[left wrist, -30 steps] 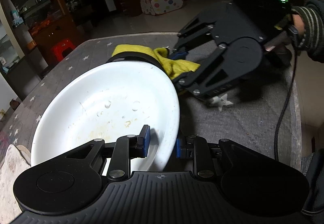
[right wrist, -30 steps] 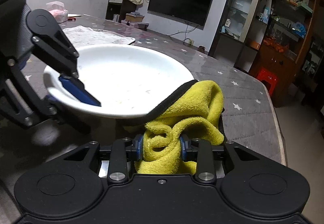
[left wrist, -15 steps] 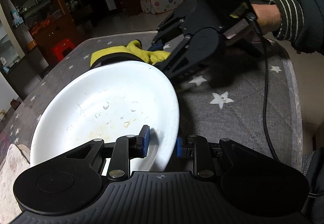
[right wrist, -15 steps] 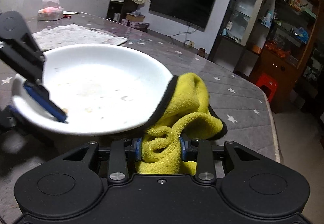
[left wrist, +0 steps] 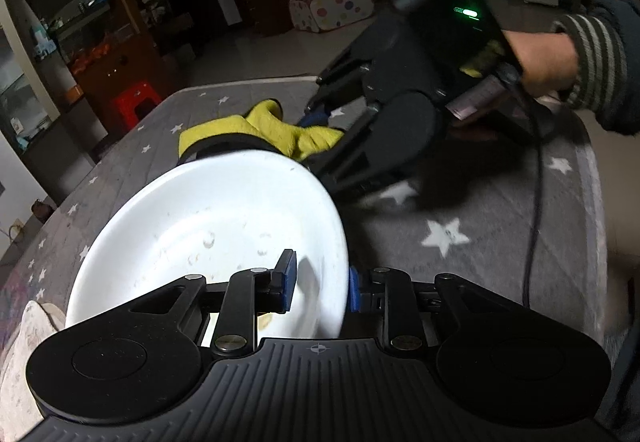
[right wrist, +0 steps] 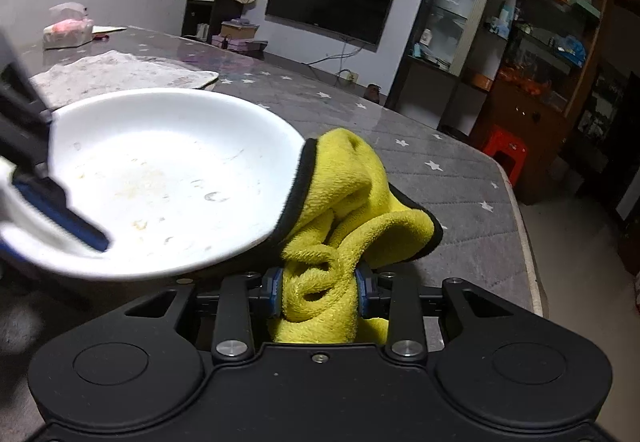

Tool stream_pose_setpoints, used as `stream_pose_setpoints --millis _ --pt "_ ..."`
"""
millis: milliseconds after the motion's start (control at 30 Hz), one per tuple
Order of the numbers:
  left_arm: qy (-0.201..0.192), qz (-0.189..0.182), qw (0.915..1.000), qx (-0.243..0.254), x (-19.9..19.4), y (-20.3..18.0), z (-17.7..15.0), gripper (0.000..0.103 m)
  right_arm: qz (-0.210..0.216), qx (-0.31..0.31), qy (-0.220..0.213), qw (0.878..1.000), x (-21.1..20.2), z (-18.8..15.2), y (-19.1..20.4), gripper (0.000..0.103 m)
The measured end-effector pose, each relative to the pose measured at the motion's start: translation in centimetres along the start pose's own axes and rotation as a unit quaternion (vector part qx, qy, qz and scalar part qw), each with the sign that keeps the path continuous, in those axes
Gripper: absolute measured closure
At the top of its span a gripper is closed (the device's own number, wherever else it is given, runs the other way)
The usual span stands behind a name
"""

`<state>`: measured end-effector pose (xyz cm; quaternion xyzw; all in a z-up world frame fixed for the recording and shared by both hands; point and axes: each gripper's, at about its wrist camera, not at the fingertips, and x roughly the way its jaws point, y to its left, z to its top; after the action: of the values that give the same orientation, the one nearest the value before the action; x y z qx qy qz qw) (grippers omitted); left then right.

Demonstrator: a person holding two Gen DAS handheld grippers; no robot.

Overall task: Clean bowl
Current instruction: 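Rub the towel across the bowl interior with the right gripper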

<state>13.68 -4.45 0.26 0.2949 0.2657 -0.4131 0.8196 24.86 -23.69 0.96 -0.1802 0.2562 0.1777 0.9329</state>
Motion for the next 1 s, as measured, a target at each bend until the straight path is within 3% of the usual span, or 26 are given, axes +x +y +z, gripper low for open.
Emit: stream_pose_setpoints --millis 200,467,1000 --pt "-0.003 0.026 0.9996 0.009 0.9 -0.3 1.1 0.073 0.010 -0.011 -0.009 1.000 -1.2 -0.7 0.8 0.068" --pt "-0.005 0.020 0.9997 0.016 1.6 -0.9 1.7 0.075 0.022 -0.024 -0.014 0.999 -3.1 -1.5 1.9 0.068" --pt "-0.013 -0.071 0.9972 0.021 -1.4 -0.2 -0.3 0.079 0.045 -0.033 -0.020 0.998 -7.0 -2.8 4.2 0.068"
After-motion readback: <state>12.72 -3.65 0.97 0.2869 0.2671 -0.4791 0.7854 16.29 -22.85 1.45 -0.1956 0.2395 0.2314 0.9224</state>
